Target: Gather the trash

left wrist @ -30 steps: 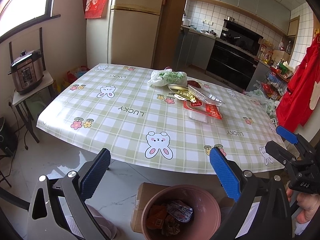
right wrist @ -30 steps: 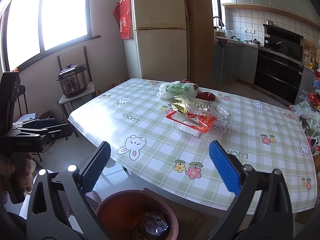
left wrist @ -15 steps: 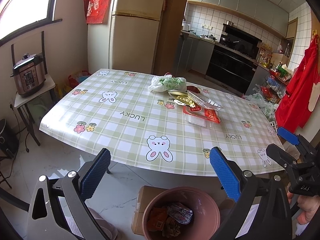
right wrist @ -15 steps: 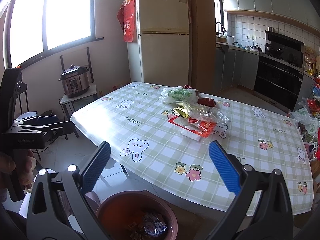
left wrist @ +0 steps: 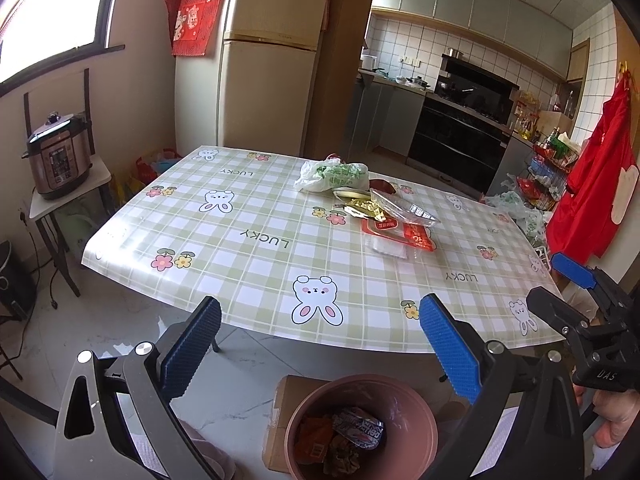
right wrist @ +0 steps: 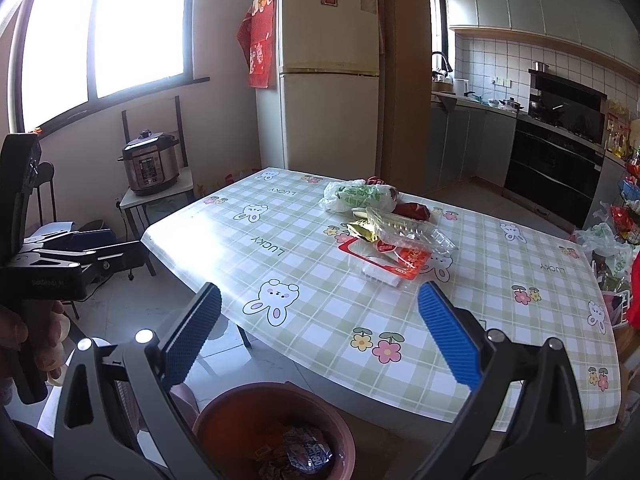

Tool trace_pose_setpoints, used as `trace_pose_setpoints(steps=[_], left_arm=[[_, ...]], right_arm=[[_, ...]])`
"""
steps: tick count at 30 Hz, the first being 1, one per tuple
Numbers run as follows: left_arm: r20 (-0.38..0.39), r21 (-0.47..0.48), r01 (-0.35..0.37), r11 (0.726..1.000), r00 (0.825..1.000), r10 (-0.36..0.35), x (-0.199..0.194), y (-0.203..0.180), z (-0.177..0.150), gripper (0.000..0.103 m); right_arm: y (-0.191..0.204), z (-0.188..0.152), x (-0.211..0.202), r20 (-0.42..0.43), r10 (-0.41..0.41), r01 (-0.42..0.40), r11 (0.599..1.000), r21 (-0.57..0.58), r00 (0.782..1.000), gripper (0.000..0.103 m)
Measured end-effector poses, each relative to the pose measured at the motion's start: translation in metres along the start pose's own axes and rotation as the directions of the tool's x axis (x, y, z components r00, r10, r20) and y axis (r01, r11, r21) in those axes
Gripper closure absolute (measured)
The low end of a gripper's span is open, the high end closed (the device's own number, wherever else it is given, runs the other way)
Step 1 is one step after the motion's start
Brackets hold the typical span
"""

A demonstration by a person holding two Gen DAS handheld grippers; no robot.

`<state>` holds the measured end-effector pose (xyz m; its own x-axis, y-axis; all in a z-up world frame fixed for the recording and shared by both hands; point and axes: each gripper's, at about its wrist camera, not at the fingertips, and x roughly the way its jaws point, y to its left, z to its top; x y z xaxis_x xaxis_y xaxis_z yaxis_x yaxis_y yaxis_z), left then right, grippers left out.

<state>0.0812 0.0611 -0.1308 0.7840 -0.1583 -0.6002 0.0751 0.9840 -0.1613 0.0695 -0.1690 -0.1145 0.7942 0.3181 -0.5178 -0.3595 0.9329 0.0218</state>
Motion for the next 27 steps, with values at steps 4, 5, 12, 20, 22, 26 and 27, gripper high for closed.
trace_pose_setpoints(steps=[4, 5, 12, 20, 22, 26, 27], left_arm=[[0.009, -0.001, 0.002, 1.0, 1.0, -0.002, -0.006, 0.002, -0.001, 0.006], [0.012, 0.0, 0.003, 1.0, 1.0, -0.003, -0.007, 0.002, -0.001, 0.006], [0.024, 0.009, 0.004, 1.0, 1.0, -0.005, -0.013, 0.001, -0.002, 0.006], [0.027, 0.049, -0.013, 0.999, 1.0, 0.012, -0.004, 0.001, 0.006, 0.006], [0.025, 0.057, -0.013, 0.998, 1.0, 0.011, 0.002, 0.002, 0.01, 0.006], [0.008, 0.074, 0.0, 0.997, 1.0, -0.001, 0.022, 0.004, 0.022, 0.006], [0.003, 0.079, 0.001, 0.997, 1.0, -0.002, 0.029, 0.003, 0.026, 0.006]], right_arm=[[0.003, 0.0, -0.005, 0.008, -0.006, 0.006, 1.0, -0.002, 1.0, 0.006], [0.004, 0.0, -0.007, 0.01, -0.008, 0.008, 1.0, -0.001, 1.0, 0.006], [0.002, -0.001, -0.011, 0.008, -0.022, 0.022, 1.0, 0.009, 1.0, 0.006], [-0.008, -0.004, 0.001, -0.014, -0.032, 0.032, 0.999, 0.024, 0.999, 0.006], [-0.013, -0.005, 0.007, -0.026, -0.036, 0.037, 0.999, 0.031, 0.999, 0.006], [-0.026, -0.006, 0.025, -0.052, -0.048, 0.05, 0.998, 0.044, 0.998, 0.006], [-0.031, -0.006, 0.031, -0.06, -0.052, 0.055, 0.997, 0.049, 0.997, 0.006]])
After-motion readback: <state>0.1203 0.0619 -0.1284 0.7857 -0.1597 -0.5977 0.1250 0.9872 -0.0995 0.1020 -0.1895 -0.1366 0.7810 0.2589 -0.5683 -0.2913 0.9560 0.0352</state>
